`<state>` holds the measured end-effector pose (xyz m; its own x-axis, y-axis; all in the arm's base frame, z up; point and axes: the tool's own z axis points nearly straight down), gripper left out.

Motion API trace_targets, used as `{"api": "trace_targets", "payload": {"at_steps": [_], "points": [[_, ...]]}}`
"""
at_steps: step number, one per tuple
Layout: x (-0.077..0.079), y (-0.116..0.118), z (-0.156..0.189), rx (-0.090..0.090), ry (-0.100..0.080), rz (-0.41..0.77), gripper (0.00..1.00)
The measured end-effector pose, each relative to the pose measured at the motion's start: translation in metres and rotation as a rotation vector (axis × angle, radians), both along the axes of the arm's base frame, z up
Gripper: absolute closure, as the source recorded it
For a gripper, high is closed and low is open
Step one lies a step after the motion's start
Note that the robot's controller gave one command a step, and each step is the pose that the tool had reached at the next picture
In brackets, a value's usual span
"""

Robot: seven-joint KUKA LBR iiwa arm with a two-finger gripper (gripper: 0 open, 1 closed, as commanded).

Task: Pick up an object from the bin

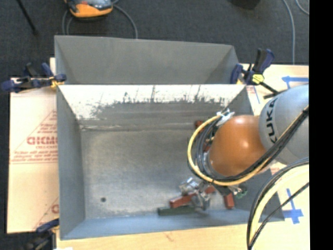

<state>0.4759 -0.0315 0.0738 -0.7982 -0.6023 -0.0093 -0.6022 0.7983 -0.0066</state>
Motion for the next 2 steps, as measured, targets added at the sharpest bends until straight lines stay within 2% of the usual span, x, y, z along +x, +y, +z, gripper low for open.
{"api": "trace_targets", "payload": {"at_steps": [1,2], "points": [[0.0,0.0,0.0,0.0,0.0,0.001,1.0],[0.0,-0.007,0.022,0.001,0.013,0.09,1.0]]}}
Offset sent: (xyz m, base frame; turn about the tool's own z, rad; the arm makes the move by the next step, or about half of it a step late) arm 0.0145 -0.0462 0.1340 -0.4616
